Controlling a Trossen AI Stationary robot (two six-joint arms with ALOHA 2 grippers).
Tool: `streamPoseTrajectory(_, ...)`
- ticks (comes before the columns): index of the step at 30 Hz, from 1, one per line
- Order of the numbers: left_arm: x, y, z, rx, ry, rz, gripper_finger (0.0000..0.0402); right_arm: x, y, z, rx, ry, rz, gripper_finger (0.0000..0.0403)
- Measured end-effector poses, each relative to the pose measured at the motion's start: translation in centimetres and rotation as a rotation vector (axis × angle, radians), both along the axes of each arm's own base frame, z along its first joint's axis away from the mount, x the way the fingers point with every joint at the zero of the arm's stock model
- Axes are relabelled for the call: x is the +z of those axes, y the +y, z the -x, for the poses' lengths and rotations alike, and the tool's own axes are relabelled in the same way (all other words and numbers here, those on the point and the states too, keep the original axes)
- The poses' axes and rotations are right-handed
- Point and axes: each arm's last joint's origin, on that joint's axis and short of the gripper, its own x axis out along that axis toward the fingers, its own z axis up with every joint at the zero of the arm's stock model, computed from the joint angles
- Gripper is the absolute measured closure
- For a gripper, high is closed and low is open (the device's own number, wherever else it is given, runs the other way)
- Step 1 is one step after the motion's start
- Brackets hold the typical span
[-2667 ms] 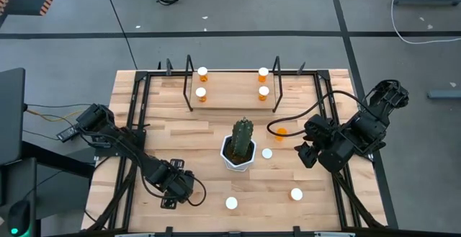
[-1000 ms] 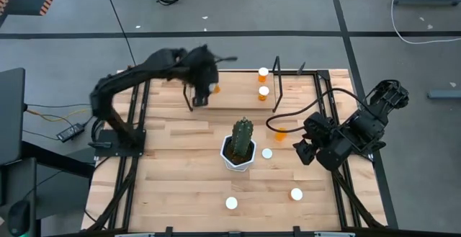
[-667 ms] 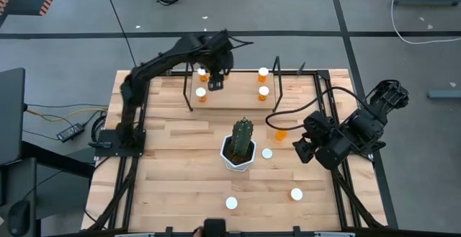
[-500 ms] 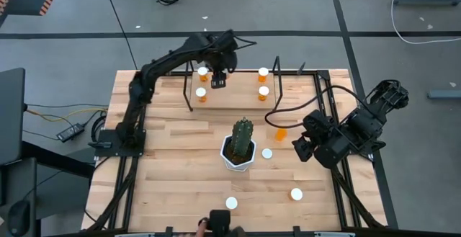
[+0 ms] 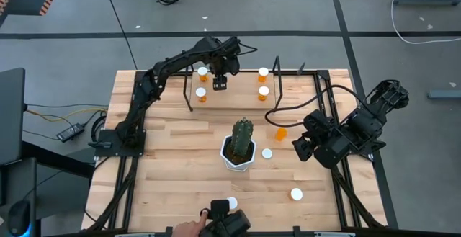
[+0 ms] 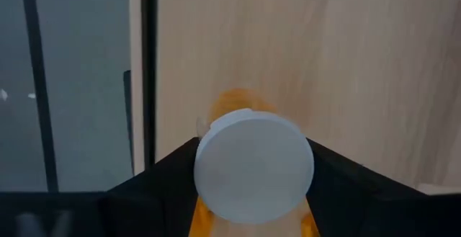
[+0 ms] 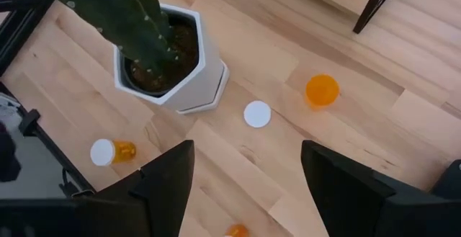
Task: Pick and place medicine bottles onto shelf by color
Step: Put the orange medicine bottle on the shelf
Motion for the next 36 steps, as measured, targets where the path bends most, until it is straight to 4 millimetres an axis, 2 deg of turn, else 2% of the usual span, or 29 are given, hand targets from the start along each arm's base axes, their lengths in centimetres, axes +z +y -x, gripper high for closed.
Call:
streamPoseTrajectory(13,-2.2,1.6,0.0,0.033,0.026,0.019,0.0177,0.0,0.1,0.0,-0.004,0.011,-0.023,0.0141)
streamPoseTrajectory(26,-3.1,2.6,-0.1,0.041,0.015,0.009,0.017,0.0,0.1,0.0,-0.048,0.0,-0.048,0.0141)
streamPoseTrajectory(36,-3.4,2.7,-0.1,0.039,0.01,0.029,0.0178,0.0,0.1,0.0,-0.061,-0.004,-0.056,0.0141)
